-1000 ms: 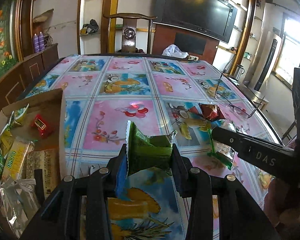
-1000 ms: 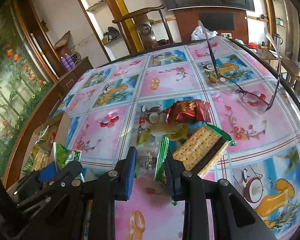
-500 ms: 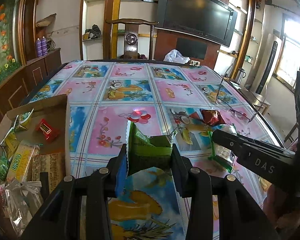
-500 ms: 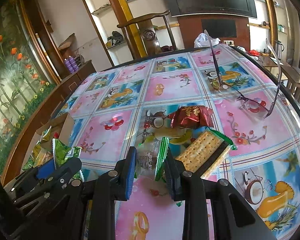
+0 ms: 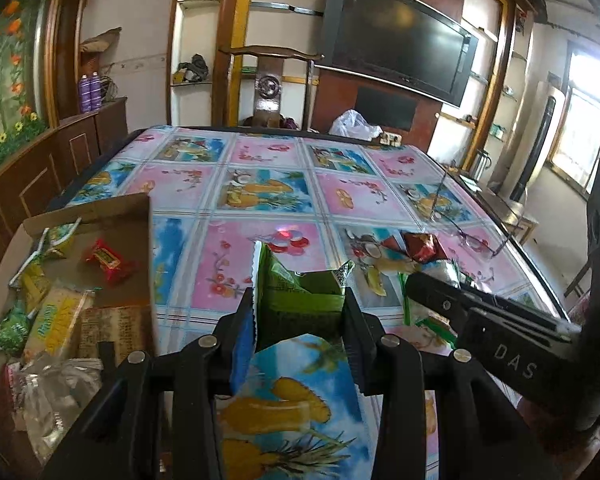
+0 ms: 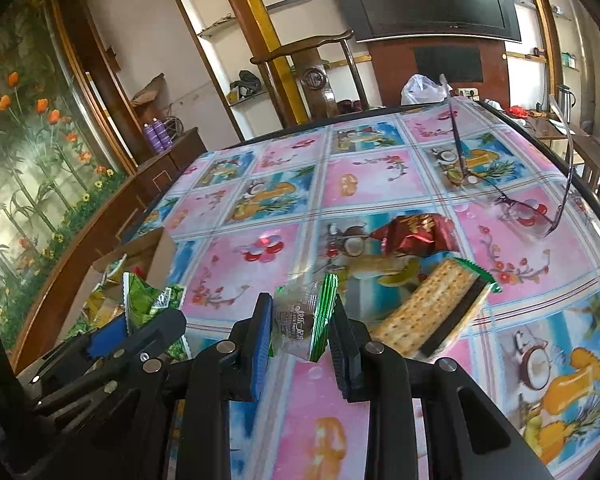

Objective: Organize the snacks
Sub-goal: 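Carry the green bag and clear packet into the box and open both grippers, then move both open grippers back toward the remaining snacks on the table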

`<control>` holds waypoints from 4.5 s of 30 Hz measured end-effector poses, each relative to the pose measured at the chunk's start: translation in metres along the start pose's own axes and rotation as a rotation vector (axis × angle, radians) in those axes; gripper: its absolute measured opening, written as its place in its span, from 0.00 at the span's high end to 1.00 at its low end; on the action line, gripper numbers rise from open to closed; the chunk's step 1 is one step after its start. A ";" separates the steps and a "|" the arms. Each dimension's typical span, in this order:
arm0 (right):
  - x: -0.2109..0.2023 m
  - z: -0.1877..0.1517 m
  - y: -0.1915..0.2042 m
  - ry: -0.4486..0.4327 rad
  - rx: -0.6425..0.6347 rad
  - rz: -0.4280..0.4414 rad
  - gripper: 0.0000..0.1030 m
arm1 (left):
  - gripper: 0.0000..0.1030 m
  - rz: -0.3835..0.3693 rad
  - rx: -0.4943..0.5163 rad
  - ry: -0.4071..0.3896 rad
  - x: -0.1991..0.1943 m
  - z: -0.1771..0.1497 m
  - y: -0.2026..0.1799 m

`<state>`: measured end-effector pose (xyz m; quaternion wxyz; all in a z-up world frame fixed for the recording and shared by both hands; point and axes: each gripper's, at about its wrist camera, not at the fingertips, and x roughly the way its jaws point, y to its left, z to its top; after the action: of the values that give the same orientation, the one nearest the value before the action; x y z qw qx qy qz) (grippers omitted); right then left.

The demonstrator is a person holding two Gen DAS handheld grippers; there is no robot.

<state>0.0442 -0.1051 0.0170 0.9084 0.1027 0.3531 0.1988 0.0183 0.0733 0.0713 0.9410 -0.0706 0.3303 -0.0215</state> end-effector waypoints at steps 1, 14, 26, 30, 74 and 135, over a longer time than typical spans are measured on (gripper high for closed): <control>0.000 -0.001 0.002 0.000 0.002 0.003 0.72 | 0.63 0.000 -0.013 -0.011 -0.005 0.001 0.004; 0.012 -0.018 0.072 0.017 -0.087 0.092 0.72 | 0.63 0.111 -0.154 -0.061 -0.043 0.002 0.092; 0.043 -0.034 0.155 0.078 -0.196 0.194 0.71 | 0.63 0.182 -0.290 -0.026 -0.051 -0.008 0.188; 0.058 -0.037 0.171 0.109 -0.225 0.201 0.71 | 0.63 0.193 -0.305 0.002 -0.042 -0.013 0.197; 0.084 -0.057 0.191 0.170 -0.312 0.220 0.71 | 0.62 0.315 -0.190 -0.012 -0.043 -0.013 0.178; 0.070 -0.047 0.175 0.126 -0.255 0.251 0.65 | 0.37 0.329 -0.197 -0.033 -0.049 -0.009 0.184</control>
<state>0.0081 0.0851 -0.0022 0.8582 0.0175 0.3657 0.3598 -0.0272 0.2586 0.0674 0.9256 -0.1079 0.3225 0.1661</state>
